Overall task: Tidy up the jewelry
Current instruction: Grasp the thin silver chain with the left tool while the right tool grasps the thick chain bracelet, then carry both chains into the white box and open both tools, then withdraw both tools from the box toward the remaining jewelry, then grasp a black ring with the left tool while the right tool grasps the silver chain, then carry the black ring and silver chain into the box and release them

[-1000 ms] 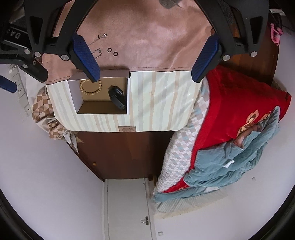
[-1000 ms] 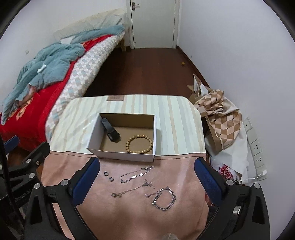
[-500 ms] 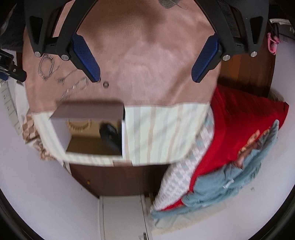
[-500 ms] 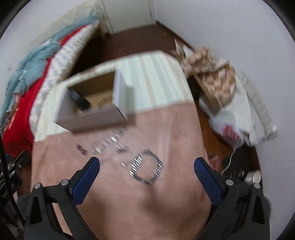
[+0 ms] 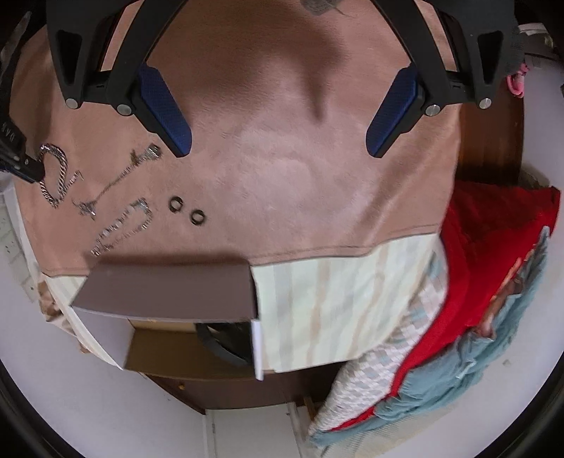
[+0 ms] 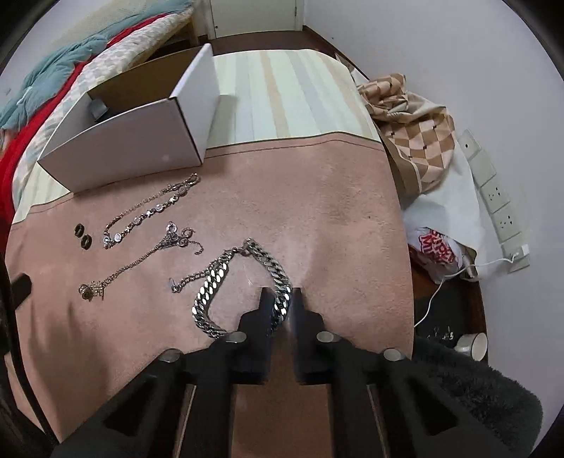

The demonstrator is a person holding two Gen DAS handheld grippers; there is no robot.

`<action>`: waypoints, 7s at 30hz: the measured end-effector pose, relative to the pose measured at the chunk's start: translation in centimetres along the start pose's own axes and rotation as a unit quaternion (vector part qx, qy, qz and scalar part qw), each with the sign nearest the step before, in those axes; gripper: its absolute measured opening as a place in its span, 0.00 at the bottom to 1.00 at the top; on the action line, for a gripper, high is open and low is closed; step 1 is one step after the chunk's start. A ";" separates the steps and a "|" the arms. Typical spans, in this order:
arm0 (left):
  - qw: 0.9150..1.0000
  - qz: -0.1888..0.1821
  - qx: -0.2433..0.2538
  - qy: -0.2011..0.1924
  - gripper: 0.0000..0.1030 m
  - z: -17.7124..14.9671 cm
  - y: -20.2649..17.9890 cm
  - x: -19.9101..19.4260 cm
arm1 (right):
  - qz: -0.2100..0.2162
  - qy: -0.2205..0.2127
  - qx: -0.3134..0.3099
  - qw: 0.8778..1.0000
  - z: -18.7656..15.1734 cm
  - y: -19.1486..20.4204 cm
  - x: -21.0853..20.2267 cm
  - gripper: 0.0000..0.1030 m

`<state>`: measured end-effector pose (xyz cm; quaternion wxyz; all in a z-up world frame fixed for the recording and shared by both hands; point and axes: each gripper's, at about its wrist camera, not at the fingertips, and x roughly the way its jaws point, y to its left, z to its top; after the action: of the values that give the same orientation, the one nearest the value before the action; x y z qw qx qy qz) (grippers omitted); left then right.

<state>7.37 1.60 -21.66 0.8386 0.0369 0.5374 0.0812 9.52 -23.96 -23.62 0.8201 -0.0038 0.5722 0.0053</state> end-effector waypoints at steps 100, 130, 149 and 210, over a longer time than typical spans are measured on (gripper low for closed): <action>0.999 -0.030 -0.002 -0.037 0.95 14.7 2.0 -0.2 | 0.037 -0.015 -0.073 0.997 17.9 5.8 -3.5 0.95; 0.988 -0.002 -0.040 -0.147 0.95 9.4 4.3 -12.0 | 0.011 -0.148 -0.058 0.987 10.7 7.4 -16.5 1.00; 0.993 0.082 -0.059 -0.056 0.95 5.1 5.2 -2.7 | 0.073 -0.057 0.020 0.995 7.0 3.2 -5.4 1.00; 0.996 -0.079 0.023 0.018 0.10 4.9 -3.0 5.0 | 0.151 -0.086 0.085 0.981 4.0 -1.5 -2.7 0.04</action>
<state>14.13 -0.32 -24.50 0.8316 0.0124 0.5552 0.0026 12.36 -25.41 -19.65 0.8532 0.1530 0.4921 0.0806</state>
